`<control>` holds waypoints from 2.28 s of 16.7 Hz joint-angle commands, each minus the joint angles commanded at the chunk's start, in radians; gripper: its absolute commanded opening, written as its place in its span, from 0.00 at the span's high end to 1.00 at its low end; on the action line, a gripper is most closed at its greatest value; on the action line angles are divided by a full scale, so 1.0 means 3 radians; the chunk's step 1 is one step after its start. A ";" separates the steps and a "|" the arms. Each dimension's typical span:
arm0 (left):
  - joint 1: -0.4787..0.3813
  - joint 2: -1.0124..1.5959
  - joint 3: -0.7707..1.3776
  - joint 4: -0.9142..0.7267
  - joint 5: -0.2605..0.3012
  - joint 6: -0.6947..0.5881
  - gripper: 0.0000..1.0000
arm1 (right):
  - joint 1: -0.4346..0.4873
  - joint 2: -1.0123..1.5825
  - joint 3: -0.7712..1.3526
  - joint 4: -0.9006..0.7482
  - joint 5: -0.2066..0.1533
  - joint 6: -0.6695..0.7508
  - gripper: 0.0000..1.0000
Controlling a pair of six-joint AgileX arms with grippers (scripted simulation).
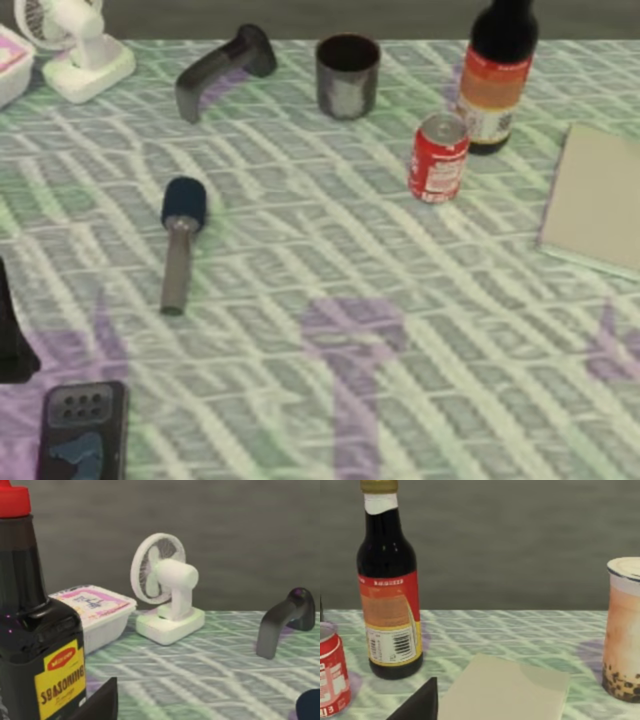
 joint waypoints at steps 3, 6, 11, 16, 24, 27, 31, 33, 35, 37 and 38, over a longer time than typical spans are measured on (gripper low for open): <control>-0.0013 0.0035 0.0034 -0.0022 0.0003 -0.0008 0.00 | 0.0000 0.0000 0.0000 0.0000 0.0000 0.0000 0.00; -0.0111 0.0350 0.0324 -0.0223 0.0013 -0.0074 0.00 | 0.0000 0.0000 0.0000 0.0000 0.0000 0.0000 0.00; -0.0360 0.1547 0.1259 -0.0895 -0.0020 -0.0287 0.00 | 0.0000 0.0000 0.0000 0.0000 0.0000 0.0000 0.00; -0.0649 0.3227 0.2458 -0.1761 -0.0088 -0.0562 0.00 | 0.0000 0.0000 0.0000 0.0000 0.0000 0.0000 0.00; -0.1072 0.5626 0.4136 -0.2958 -0.0145 -0.0960 0.00 | 0.0000 0.0000 0.0000 0.0000 0.0000 0.0000 0.00; -0.1168 0.6091 0.4475 -0.3202 -0.0145 -0.1046 0.00 | 0.0000 0.0000 0.0000 0.0000 0.0000 0.0000 0.00; -0.1201 0.6239 0.4586 -0.3283 -0.0143 -0.1076 0.00 | 0.0000 0.0000 0.0000 0.0000 0.0000 0.0000 0.00; -0.1201 0.6239 0.4586 -0.3283 -0.0143 -0.1076 0.00 | 0.0000 0.0000 0.0000 0.0000 0.0000 0.0000 0.00; -0.1184 0.6237 0.4571 -0.3265 -0.0142 -0.1071 0.00 | 0.0000 0.0000 0.0000 0.0000 0.0000 0.0000 0.00; -0.1184 0.6306 0.4505 -0.3145 -0.0141 -0.1060 0.00 | 0.0000 0.0000 0.0000 0.0000 0.0000 0.0000 0.00; -0.1182 0.6366 0.4454 -0.3033 -0.0141 -0.1054 0.00 | 0.0000 0.0000 0.0000 0.0000 0.0000 0.0000 0.00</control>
